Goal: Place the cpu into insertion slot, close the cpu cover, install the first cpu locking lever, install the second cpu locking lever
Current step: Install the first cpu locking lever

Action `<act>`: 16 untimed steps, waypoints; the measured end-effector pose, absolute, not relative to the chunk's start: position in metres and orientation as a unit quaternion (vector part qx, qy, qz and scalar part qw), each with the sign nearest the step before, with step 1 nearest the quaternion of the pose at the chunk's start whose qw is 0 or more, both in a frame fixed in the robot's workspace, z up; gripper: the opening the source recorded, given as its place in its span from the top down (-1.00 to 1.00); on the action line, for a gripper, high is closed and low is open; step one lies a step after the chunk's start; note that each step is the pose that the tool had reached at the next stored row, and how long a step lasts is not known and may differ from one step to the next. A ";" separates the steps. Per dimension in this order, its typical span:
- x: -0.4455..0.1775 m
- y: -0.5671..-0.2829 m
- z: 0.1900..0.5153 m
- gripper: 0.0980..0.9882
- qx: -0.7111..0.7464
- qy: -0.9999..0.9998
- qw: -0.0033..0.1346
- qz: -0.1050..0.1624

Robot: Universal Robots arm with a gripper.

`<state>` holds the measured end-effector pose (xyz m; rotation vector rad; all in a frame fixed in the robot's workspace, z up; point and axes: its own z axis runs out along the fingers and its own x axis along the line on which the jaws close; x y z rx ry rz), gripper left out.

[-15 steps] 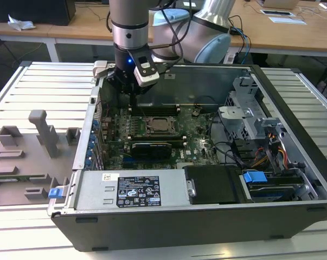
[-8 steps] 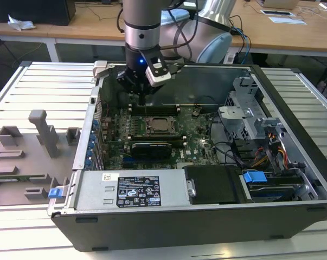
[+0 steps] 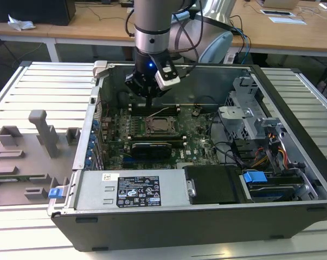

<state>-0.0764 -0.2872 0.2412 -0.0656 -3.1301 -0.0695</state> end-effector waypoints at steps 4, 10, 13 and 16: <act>-0.075 -0.287 0.232 0.98 -0.011 -1.000 0.005 -0.022; -0.056 -0.286 0.219 0.98 -0.012 -1.000 0.006 -0.022; -0.049 -0.285 0.217 0.98 -0.011 -1.000 0.006 -0.022; -0.043 -0.284 0.214 0.98 -0.011 -1.000 0.006 -0.022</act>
